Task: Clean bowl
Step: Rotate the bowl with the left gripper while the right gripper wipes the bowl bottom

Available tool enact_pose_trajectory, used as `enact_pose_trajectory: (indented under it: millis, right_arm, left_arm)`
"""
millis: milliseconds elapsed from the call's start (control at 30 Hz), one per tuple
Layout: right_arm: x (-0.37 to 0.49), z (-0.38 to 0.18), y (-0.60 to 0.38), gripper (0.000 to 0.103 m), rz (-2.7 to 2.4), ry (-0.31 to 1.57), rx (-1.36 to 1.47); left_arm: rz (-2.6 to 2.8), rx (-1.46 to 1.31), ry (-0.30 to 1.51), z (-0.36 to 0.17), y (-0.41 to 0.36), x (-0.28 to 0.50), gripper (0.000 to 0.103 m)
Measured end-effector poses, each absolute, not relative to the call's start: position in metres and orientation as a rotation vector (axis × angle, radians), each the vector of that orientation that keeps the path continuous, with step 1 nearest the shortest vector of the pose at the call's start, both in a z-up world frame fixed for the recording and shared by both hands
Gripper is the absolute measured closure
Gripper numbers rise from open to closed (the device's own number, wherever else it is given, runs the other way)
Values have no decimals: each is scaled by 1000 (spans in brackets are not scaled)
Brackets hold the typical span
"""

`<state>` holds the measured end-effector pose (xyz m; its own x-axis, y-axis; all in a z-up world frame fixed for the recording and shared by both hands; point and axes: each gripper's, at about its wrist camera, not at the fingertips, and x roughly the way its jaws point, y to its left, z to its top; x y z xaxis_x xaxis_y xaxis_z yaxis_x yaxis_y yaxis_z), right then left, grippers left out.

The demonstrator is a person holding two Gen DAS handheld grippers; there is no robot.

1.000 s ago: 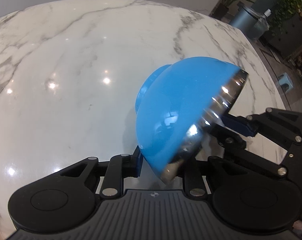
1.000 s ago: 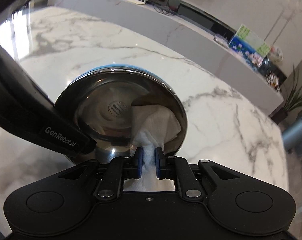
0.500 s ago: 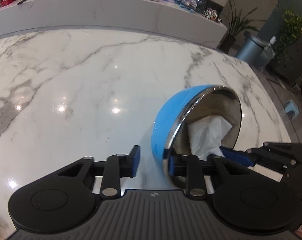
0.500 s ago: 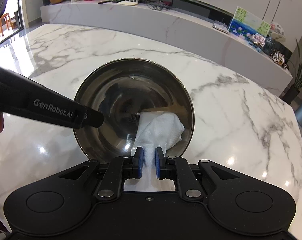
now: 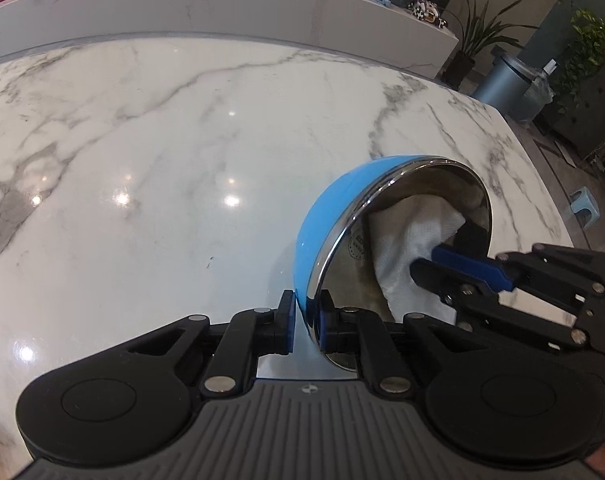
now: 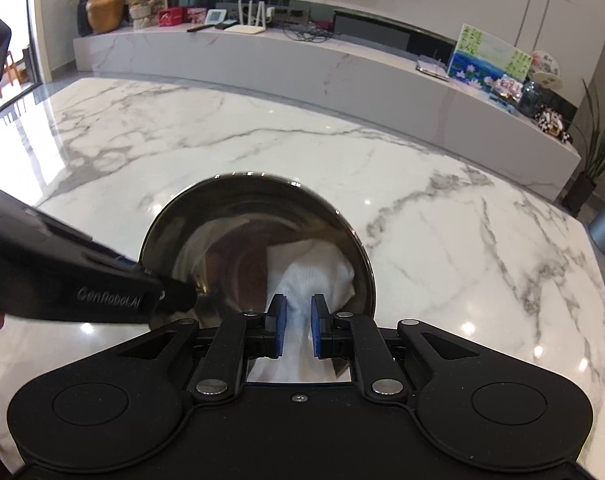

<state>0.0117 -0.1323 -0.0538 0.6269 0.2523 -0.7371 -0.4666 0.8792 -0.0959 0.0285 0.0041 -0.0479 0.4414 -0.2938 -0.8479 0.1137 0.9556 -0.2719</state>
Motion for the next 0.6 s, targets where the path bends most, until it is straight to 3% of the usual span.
enact_pose_trajectory:
  millis: [600]
  right_arm:
    - [38, -65, -126, 92, 398, 918, -249]
  left_arm:
    - [-278, -221, 1095, -43, 5, 34, 88]
